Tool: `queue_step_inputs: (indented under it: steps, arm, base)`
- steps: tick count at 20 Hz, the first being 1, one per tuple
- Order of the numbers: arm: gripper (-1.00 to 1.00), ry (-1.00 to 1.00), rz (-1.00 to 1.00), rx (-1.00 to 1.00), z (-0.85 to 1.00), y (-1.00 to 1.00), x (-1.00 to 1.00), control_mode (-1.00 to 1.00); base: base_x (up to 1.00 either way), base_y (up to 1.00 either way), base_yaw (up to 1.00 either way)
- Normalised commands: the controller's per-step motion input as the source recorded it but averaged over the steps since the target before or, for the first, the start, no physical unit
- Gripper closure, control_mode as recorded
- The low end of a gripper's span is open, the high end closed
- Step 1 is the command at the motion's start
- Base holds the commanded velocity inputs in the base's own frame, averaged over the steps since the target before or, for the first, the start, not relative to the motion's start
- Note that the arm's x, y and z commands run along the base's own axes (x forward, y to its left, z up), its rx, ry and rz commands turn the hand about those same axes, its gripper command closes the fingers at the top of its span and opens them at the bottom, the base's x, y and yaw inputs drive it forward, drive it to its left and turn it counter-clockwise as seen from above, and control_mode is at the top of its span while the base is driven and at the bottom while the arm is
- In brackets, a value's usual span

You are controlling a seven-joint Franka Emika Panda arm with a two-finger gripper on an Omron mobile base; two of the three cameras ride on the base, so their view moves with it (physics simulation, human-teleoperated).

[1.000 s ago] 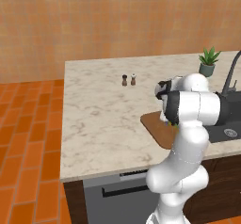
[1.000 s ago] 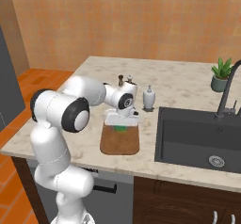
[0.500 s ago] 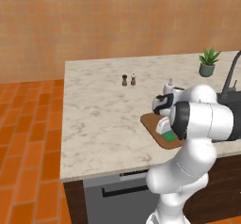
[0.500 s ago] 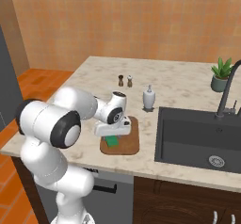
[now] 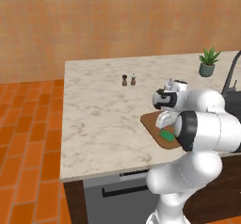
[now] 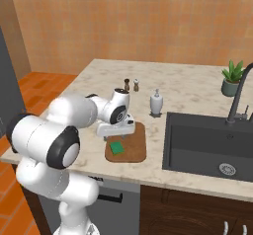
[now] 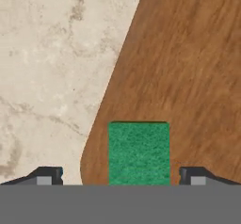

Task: Pick up the sponge from the counter and clean the cutting board by briefly scrubbing or pressing down on the cutting board. Once finished, release the sponge.

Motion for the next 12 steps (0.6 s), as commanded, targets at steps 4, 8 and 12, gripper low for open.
queue_step_inputs:
  steps: [4, 8, 12]
  arm:
    - [-1.0, -0.1, -0.02, -0.07, 1.0, 0.0, 0.04, -1.0]
    - [-1.0, -0.05, 0.0, -0.13, 0.94, 0.06, -0.43, -1.0]
    - [-1.0, -0.07, -0.01, -0.04, 0.84, 0.11, -0.49, -1.0]
  base:
    - [0.0, 0.0, 0.0]
    - [0.0, 0.0, 0.0]
    - [0.0, 0.0, 0.0]
